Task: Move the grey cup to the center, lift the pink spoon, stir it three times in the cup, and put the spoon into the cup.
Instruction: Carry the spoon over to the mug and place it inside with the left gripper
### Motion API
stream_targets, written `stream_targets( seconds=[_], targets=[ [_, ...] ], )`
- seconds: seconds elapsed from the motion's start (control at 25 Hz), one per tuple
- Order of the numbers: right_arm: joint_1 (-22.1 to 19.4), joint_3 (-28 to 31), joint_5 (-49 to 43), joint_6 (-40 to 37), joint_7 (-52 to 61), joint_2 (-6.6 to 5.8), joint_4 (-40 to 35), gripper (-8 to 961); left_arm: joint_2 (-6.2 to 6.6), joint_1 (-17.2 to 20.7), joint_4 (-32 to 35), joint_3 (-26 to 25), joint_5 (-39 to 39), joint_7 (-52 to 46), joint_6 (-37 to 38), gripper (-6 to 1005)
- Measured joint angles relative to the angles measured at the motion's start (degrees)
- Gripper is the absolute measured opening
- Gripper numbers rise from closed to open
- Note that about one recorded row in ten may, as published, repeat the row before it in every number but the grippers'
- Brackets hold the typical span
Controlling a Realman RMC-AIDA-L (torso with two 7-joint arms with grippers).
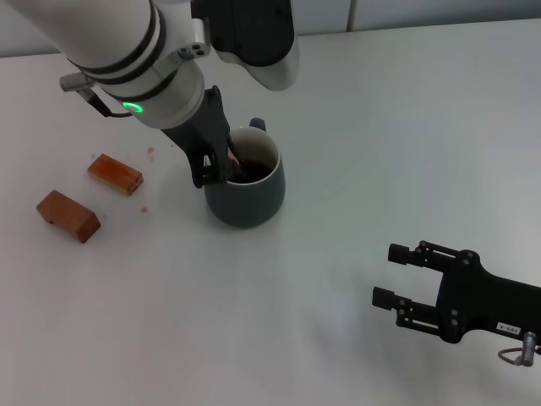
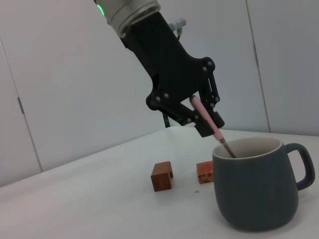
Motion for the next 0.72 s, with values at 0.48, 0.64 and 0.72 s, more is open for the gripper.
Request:
stream_targets(
  seconds=[0.48,0.64,0.72],
  targets=[
    [-0.02,0.00,0.00,0.00,0.00,0.00,0.00,718,0.00,0.27,-0.64,1.26,0.77,-2.00,-1.38,294],
    [0.04,0.01,0.00,0.00,0.00,-0.01,0.00,718,0.16,2.42,3.87,0.09,-2.39,-0.73,-1.46,305],
    [-0.02,0.00,0.00,0.01,0.00,-0.05,-0.04,718,0.41,4.44,7.16,-3.26,-8.09,1.69,-1.41,399]
  ],
)
